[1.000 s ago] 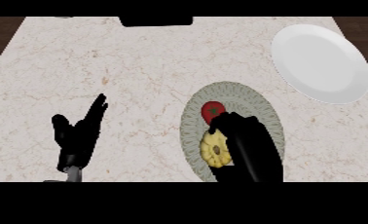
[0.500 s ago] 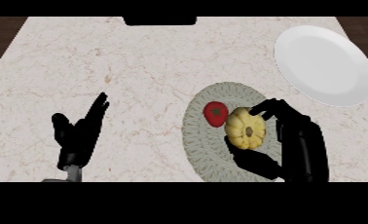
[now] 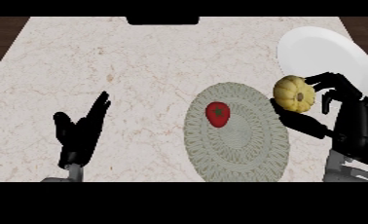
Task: Pick the squash from the placemat and place it in the plate
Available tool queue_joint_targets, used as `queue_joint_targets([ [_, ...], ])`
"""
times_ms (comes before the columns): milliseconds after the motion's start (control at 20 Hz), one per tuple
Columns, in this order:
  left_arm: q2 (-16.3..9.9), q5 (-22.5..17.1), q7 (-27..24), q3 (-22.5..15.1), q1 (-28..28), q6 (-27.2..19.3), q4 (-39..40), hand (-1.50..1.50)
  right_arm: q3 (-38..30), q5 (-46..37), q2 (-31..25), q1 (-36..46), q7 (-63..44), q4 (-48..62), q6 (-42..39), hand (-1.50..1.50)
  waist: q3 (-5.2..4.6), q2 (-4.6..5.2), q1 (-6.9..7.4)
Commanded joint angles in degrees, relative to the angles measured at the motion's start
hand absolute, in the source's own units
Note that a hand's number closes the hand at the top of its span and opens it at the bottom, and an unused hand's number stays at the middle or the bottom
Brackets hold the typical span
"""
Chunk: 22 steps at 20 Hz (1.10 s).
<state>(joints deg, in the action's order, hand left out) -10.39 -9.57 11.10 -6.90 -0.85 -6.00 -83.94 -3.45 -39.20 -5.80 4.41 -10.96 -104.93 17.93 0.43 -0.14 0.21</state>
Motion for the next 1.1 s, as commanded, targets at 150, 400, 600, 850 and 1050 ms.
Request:
queue_joint_targets([
  [150,1.68,0.50,-1.42,-0.97,-0.65,1.14,3.15,0.00,-15.04,7.45,-7.38,11.42,11.41,20.56,6.84,1.50,-0.36,0.49,0.57],
  [400,2.54,0.70,-0.59,-0.86,1.19,1.07,4.86,0.00,-22.21,15.19,-15.18,20.29,22.58,40.32,5.15,1.50,-0.30,0.79,1.04],
  [600,2.92,1.80,1.15,-1.37,2.36,0.17,3.33,0.00,-24.85,16.18,-20.69,28.01,29.40,55.43,4.51,1.50,-0.30,0.81,1.34],
  [850,1.18,-0.26,0.36,0.89,3.33,3.27,4.68,0.00,-27.75,16.63,-24.45,36.52,36.64,71.11,7.02,1.50,-0.26,1.29,2.38],
  [1050,4.27,2.39,0.30,-2.98,2.54,1.03,2.34,0.00,-22.80,9.27,-28.27,34.03,28.60,78.89,3.95,-1.50,-0.24,1.99,3.59],
])
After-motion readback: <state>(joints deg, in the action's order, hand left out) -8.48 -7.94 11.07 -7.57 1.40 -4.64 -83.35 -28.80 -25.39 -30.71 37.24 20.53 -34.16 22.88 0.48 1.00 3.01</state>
